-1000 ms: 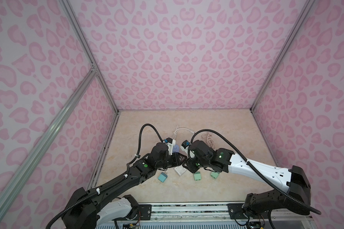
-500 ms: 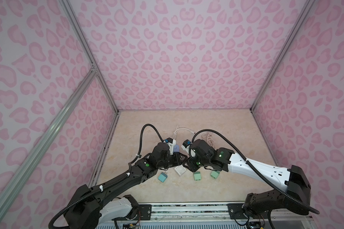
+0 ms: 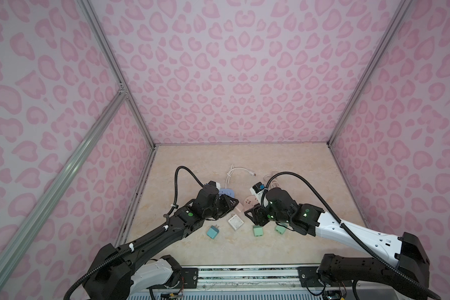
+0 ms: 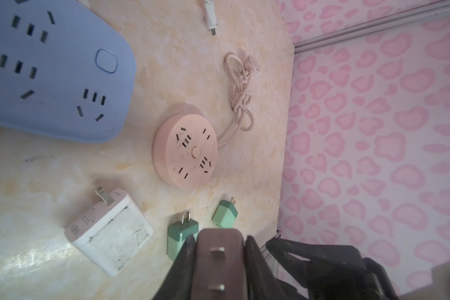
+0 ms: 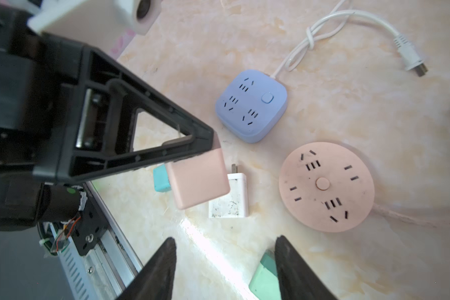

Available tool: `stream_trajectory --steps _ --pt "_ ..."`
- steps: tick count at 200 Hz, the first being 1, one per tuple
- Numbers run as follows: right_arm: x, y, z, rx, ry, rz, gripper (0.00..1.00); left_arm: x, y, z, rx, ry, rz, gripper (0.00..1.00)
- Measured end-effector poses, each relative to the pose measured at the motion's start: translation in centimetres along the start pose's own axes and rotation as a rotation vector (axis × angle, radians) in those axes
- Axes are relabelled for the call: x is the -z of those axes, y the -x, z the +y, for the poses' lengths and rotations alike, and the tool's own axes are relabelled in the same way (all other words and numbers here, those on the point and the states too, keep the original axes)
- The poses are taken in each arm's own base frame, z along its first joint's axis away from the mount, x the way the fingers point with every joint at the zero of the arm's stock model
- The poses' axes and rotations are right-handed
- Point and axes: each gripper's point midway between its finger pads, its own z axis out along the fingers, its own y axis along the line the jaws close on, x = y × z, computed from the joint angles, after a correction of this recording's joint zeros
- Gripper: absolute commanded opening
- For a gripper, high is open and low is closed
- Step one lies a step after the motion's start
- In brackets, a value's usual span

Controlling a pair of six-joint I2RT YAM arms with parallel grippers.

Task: Insert plugs into power strip
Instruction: Pick up the plug from the bottom-right of the table.

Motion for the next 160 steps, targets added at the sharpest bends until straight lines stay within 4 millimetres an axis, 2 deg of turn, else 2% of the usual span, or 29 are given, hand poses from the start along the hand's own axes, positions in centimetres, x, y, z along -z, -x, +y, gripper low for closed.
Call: stream_trajectory --steps 31,61,98,115,160 --pt "0.6 1.3 -0.2 -0.071 0.032 -0.086 0.58 0.8 0.3 -1.4 0.156 -0.088 -0.026 0.01" --pt "0.4 2.0 -2.3 -0.214 0.047 -0.136 0.63 1.9 0.7 -2.9 0.286 -0.149 -0.038 0.01" --pt "0.5 2.6 -3.4 -0.374 0.142 -0.186 0.65 3.2 1.5 -4.5 0.360 -0.197 -0.068 0.02" --pt "0.6 3.1 -3.4 -0.434 0.189 -0.208 0.65 3.2 1.6 -4.6 0.379 -0.197 -0.071 0.02" --pt "1.6 4.8 -1.8 -0.497 0.299 -0.241 0.63 2.7 1.6 -4.2 0.423 -0.184 -0.063 0.02"
